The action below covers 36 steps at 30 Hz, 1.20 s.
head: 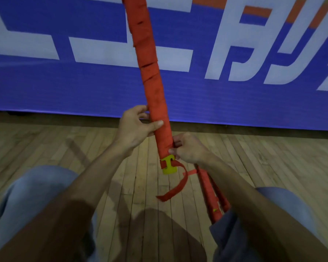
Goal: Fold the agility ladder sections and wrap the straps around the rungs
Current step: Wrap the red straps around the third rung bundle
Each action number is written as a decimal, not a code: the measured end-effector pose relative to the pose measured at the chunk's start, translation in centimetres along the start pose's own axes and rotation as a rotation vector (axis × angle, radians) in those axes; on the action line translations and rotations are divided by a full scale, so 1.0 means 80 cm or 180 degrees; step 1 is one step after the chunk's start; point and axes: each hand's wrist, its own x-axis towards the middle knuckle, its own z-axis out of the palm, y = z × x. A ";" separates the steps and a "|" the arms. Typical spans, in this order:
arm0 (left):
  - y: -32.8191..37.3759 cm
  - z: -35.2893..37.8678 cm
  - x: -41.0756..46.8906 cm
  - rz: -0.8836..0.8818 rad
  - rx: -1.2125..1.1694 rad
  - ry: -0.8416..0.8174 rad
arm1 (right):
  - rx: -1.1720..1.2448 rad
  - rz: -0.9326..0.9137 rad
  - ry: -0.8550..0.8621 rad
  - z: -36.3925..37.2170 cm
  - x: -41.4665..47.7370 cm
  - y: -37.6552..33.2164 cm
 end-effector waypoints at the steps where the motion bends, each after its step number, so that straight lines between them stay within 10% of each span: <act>1: -0.002 -0.001 0.002 0.0047 0.0140 -0.0074 | 0.0048 0.0052 -0.0082 -0.002 -0.001 0.001; 17: -0.015 0.022 0.006 0.0452 0.1373 0.0768 | 0.0164 0.0023 0.0078 0.031 -0.008 -0.011; 28: -0.021 0.056 0.017 0.0457 0.0980 0.0289 | 0.0056 0.0175 0.0787 0.021 0.003 0.017; 36: -0.029 0.068 0.026 -0.0281 0.0352 -0.0184 | 0.0756 0.0479 0.0296 -0.002 -0.006 0.047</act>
